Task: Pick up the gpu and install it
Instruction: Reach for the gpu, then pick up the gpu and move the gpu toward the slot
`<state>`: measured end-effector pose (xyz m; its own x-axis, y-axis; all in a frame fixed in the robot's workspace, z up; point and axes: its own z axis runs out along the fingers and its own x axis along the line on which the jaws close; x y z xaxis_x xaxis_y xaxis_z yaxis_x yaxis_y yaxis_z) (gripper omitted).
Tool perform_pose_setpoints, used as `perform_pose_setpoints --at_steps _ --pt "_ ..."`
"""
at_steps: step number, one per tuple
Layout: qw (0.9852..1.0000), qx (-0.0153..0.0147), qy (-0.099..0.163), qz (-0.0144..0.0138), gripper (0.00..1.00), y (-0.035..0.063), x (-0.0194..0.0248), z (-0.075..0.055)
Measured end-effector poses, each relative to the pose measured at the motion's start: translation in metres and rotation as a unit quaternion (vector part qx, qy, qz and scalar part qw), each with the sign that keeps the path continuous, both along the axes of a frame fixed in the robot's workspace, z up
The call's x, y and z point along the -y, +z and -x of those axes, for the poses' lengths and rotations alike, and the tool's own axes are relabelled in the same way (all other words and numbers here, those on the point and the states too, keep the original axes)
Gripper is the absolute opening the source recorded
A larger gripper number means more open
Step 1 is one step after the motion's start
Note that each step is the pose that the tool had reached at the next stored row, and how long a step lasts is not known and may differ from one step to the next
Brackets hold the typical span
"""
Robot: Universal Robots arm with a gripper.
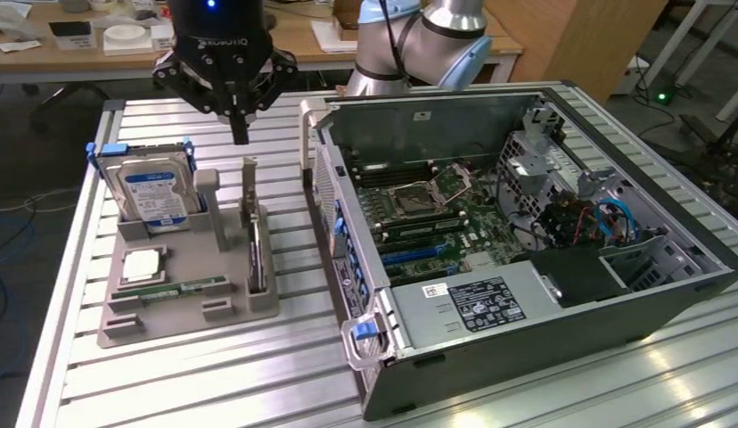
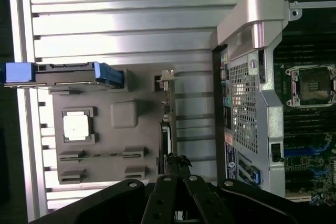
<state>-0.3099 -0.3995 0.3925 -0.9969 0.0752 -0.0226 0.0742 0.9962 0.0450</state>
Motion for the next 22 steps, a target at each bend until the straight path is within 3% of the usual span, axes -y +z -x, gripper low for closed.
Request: perform_pose_setpoints --at_steps 7,22 --pt "1.0000 0.0000 0.000 0.0000 0.11 0.0000 0.0000 0.0101" --pt "1.0000 0.0000 0.000 0.0000 0.11 0.0000 0.0000 0.0102"
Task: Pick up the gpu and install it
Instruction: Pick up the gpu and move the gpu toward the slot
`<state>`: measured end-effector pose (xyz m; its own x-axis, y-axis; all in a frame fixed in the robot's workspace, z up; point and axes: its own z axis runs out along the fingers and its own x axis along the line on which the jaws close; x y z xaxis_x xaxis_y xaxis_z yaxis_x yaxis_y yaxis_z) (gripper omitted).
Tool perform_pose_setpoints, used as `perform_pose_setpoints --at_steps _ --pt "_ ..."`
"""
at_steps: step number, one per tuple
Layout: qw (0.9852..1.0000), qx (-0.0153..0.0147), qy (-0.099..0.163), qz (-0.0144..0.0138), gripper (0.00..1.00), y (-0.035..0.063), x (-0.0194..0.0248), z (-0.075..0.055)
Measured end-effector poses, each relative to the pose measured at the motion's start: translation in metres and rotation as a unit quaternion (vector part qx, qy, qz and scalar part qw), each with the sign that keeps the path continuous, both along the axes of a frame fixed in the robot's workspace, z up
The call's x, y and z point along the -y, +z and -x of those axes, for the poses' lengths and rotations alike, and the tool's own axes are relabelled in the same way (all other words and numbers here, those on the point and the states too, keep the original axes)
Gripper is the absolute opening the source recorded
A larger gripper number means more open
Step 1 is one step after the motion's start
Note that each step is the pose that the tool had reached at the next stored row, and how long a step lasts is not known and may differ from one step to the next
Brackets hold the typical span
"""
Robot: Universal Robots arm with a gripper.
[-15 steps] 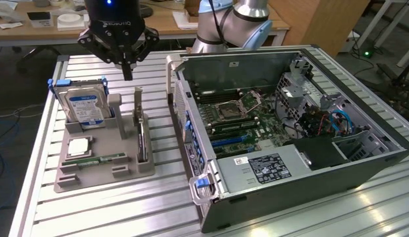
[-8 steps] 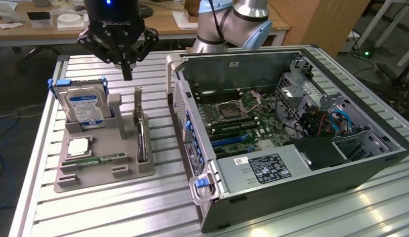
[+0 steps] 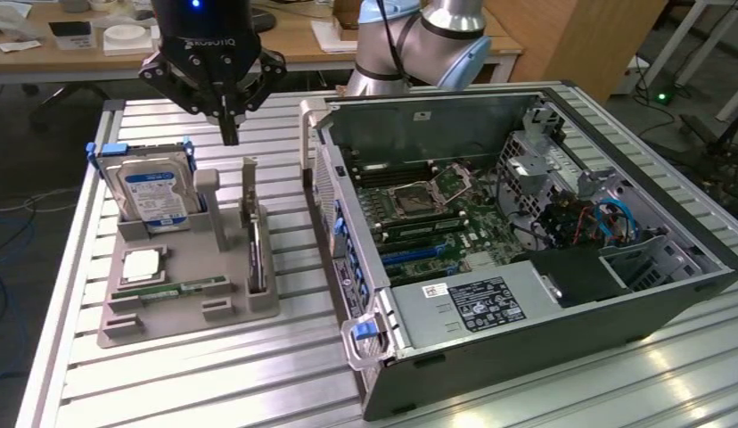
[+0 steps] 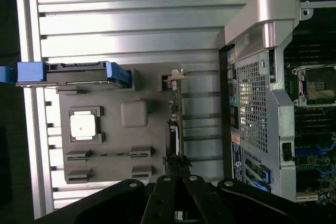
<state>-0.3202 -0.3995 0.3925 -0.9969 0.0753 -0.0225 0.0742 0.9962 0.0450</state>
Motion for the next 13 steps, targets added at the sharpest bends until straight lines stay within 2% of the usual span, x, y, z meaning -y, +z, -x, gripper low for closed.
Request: perform_pose_setpoints --at_steps 1,4,5,7,9,11,12,13 --pt "1.0000 0.0000 0.000 0.0000 0.11 0.0000 0.0000 0.0000" --pt "1.0000 0.0000 0.000 0.0000 0.29 0.0000 0.0000 0.0000" --pt "1.0000 0.0000 0.000 0.0000 0.29 0.0000 0.0000 0.0000" --pt "1.0000 0.0000 0.000 0.0000 0.41 0.0000 0.0000 0.0000" --pt "1.0000 0.0000 0.000 0.0000 0.41 0.0000 0.0000 0.0000" --pt "1.0000 0.0000 0.000 0.0000 0.53 0.0000 0.0000 0.0000" --pt "1.0000 0.0000 0.000 0.0000 0.53 0.0000 0.0000 0.0000" --pt "1.0000 0.0000 0.000 0.0000 0.59 0.0000 0.0000 0.0000"
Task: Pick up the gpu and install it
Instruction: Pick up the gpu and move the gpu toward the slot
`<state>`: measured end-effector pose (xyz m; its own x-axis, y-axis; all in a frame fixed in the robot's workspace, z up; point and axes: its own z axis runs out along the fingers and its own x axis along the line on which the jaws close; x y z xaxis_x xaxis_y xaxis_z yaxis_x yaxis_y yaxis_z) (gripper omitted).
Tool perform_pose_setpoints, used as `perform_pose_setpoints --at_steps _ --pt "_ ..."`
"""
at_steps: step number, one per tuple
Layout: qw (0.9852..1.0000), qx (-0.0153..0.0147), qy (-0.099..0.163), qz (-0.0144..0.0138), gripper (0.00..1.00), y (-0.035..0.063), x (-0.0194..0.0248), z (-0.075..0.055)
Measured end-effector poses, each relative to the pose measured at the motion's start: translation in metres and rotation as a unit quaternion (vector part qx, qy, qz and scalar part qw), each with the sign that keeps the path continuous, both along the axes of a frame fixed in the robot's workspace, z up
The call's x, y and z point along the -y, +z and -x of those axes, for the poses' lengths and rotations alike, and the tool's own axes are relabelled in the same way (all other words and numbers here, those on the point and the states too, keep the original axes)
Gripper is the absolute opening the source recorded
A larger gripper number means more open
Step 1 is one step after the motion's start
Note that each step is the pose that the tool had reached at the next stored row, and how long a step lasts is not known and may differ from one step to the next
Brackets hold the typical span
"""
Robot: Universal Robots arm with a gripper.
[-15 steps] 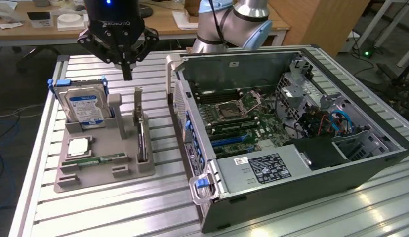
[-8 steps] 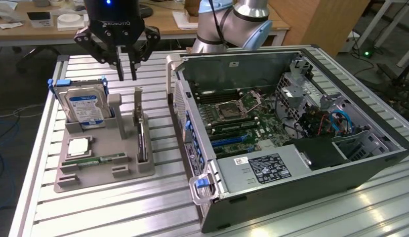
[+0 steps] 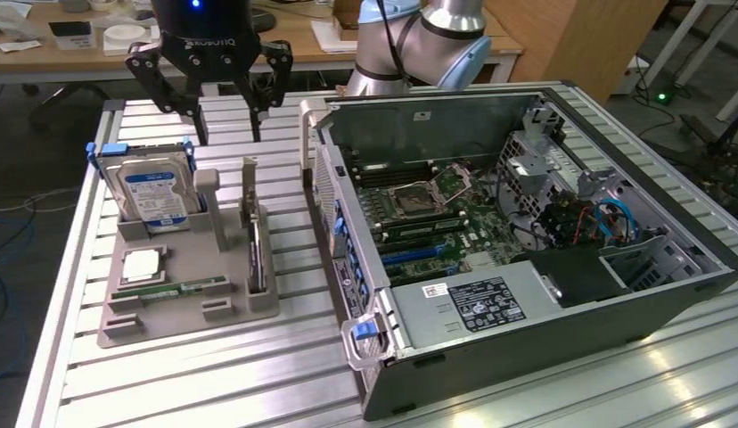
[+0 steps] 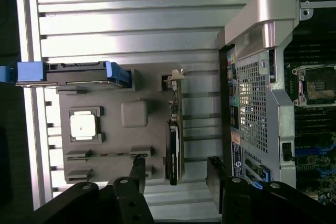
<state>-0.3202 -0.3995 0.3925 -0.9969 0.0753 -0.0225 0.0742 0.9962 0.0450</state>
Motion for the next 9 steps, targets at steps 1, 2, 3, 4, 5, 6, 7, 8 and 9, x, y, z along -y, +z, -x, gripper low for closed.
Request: perform_pose_setpoints --at_steps 1,2,3,4,5,6,7,8,9 --pt "1.0000 0.0000 0.000 0.0000 0.59 0.0000 0.0000 0.0000" --pt "1.0000 0.0000 0.000 0.0000 0.59 0.0000 0.0000 0.0000" --pt "1.0000 0.0000 0.000 0.0000 0.59 0.0000 0.0000 0.0000" --pt "1.0000 0.0000 0.001 0.0000 0.59 0.0000 0.0000 0.0000" --pt "1.0000 0.0000 0.002 0.0000 0.59 -0.0001 0.0000 0.0000" --pt "1.0000 0.0000 0.004 0.0000 0.59 -0.0002 0.0000 0.0000" --pt "1.0000 0.0000 0.007 0.0000 0.59 -0.0006 0.0000 0.0000" --pt "0.9999 -0.0001 0.013 0.0000 0.59 -0.0011 0.0000 0.0000" --pt "0.9997 -0.0002 0.023 0.0000 0.59 -0.0017 0.0000 0.0000"
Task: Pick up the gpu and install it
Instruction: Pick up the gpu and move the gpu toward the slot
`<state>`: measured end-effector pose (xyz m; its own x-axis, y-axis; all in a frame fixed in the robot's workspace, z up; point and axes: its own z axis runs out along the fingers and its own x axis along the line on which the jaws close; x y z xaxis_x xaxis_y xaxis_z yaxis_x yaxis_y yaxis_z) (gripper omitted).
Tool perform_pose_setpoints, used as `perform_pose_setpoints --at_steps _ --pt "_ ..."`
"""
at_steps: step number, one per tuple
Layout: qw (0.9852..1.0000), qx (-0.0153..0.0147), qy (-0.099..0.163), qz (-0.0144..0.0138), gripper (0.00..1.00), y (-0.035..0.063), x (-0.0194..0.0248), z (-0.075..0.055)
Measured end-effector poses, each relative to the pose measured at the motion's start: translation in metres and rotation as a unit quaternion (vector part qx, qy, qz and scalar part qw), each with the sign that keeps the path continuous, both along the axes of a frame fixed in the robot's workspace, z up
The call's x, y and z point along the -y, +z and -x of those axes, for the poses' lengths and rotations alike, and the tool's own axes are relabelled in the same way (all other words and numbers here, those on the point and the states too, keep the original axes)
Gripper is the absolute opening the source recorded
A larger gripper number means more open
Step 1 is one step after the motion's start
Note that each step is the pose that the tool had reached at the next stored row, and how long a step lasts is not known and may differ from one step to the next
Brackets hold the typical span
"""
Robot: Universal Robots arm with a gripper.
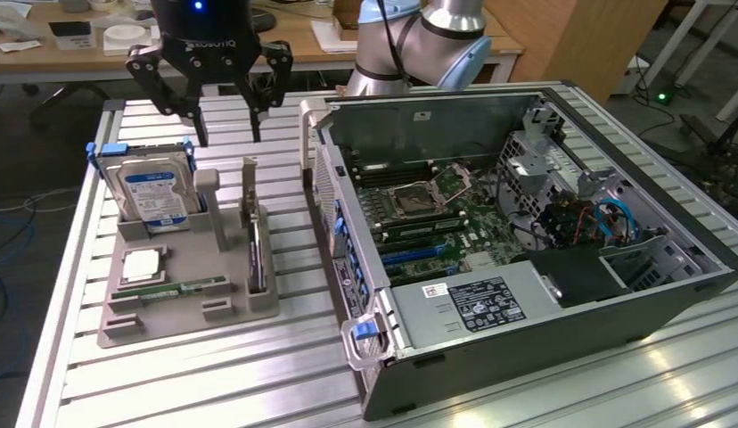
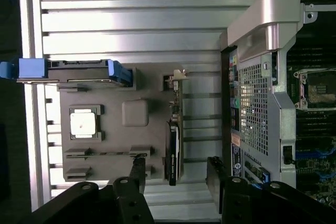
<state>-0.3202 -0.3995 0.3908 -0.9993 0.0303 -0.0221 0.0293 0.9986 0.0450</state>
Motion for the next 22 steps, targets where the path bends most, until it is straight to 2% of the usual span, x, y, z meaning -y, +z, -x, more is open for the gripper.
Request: perform_pose_setpoints --at_steps 2,4,14,22 --pt "0.9999 0.0000 0.015 0.0001 0.59 -0.0011 0.0000 0.000" --pt "0.9998 0.0000 0.019 0.0000 0.59 -0.0023 0.0000 0.000" --pt "0.9998 0.0000 0.019 0.0000 0.59 -0.0129 0.0000 0.000" --pt "0.9998 0.0000 0.019 0.0000 0.59 -0.0265 0.0000 0.000"
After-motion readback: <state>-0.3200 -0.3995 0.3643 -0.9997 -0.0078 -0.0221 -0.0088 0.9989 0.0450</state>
